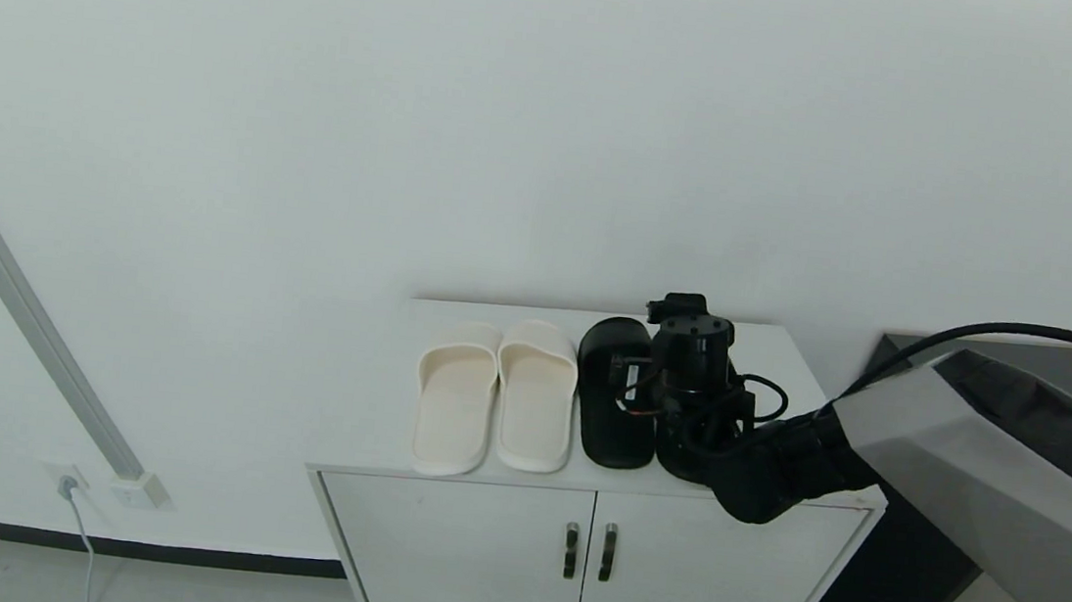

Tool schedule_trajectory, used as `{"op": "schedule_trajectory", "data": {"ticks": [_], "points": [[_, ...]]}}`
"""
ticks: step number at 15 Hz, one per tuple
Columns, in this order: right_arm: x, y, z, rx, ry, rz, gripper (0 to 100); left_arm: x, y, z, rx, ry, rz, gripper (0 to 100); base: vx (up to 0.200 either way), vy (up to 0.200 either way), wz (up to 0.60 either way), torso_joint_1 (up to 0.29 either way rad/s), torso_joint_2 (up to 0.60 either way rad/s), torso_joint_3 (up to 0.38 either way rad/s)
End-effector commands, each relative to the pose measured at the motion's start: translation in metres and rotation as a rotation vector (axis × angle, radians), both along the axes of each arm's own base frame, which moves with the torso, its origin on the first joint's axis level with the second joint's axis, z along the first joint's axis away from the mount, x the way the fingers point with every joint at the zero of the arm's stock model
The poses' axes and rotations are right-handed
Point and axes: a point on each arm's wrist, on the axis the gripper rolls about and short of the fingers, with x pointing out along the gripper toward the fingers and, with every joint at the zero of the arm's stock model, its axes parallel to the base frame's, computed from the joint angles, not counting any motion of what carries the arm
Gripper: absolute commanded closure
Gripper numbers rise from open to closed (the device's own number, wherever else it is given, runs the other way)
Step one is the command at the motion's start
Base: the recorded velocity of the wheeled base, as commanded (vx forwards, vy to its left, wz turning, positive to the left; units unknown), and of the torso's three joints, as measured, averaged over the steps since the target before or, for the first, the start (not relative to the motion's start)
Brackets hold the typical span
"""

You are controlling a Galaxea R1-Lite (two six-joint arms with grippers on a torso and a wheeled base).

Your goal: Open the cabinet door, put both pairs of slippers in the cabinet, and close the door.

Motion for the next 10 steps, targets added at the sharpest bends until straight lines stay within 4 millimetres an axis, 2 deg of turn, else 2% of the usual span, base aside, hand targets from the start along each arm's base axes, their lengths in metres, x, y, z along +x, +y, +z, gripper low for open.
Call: {"op": "schedule_trajectory", "data": {"ticks": [1,4,5,10], "points": [[0.0120,0.0028,-0.0089,0.002,-0.002,-0.010,0,0.0002,0.0000,-0.0002,0.000,0.002,0.001,100,0.000,0.000,0.00,0.000,0.00,0.000],[0.0193,-0.0002,-0.0126,0.004,-0.003,-0.024,0,0.0000,0.0000,0.0002,-0.002,0.000,0.001,100,0.000,0.000,0.00,0.000,0.00,0.000],[0.0206,-0.0020,-0.0133,0.004,-0.002,-0.027,100,0.0002,0.0000,-0.0002,-0.002,0.002,0.001,100,0.000,0.000,0.00,0.000,0.00,0.000],[0.0200,-0.0026,-0.0086,0.013,-0.012,-0.032,100,0.0000,0.0000,0.0002,-0.002,0.000,0.001,100,0.000,0.000,0.00,0.000,0.00,0.000]]}}
